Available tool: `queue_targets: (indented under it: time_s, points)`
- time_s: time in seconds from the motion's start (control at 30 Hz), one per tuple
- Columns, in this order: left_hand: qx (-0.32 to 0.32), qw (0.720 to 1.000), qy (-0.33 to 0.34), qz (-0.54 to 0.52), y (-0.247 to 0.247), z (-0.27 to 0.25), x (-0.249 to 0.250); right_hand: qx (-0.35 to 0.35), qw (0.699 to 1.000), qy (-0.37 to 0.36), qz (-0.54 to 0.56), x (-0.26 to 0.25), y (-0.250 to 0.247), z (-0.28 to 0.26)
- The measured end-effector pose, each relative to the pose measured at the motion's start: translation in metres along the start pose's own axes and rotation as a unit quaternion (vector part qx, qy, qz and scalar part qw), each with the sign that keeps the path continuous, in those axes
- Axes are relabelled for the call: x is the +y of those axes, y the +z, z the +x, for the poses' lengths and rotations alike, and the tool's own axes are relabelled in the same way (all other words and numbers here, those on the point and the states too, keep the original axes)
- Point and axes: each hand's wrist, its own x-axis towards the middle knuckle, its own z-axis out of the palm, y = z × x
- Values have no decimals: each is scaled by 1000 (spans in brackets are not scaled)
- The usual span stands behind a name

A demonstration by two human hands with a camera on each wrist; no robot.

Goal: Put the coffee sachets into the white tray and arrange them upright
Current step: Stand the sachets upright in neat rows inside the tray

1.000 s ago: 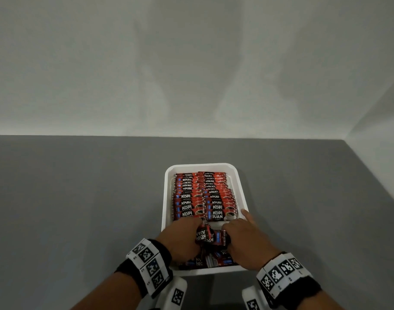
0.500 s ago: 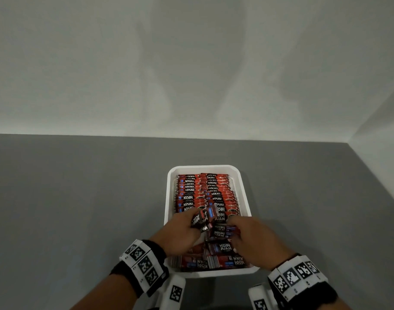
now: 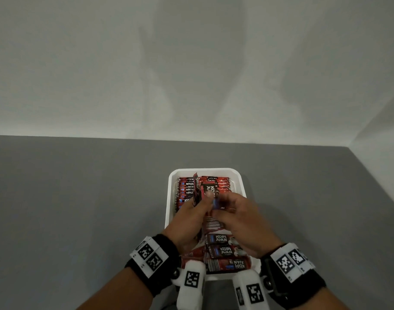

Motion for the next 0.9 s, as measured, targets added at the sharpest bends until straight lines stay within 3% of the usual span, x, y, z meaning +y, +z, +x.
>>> queue_targets:
  time_s: [0.07,0.13,0.17,0.23,0.3,0.4,0.47,0.53,0.9]
  points:
    - [19,999,2,-27,1,2,0,-6,992,-45,-117,-1,3,2]
    - [37,997,-10,-67,0,5,0,15,955,-91,-281,-2,6,3]
    - [48,996,-14,-75,-2,6,1,32,942,-102,-319,-2,7,4]
    - [53,995,-17,-79,-4,7,3,44,948,-106,-297,-3,5,5]
    - [47,996,-22,-70,-6,7,7,-15,948,-123,-294,-7,-3,7]
    - [10,995,-51,-81,-7,4,11,-158,879,-148,-424,-23,-8,10]
    - [-27,995,-65,-69,-7,3,13,-184,835,-174,-488,-28,-5,16]
    - [-42,995,-76,-54,-6,3,15,-183,817,-189,-513,-30,1,23]
    - [-16,996,-60,-57,-6,-2,24,-172,859,-196,-440,-32,12,31]
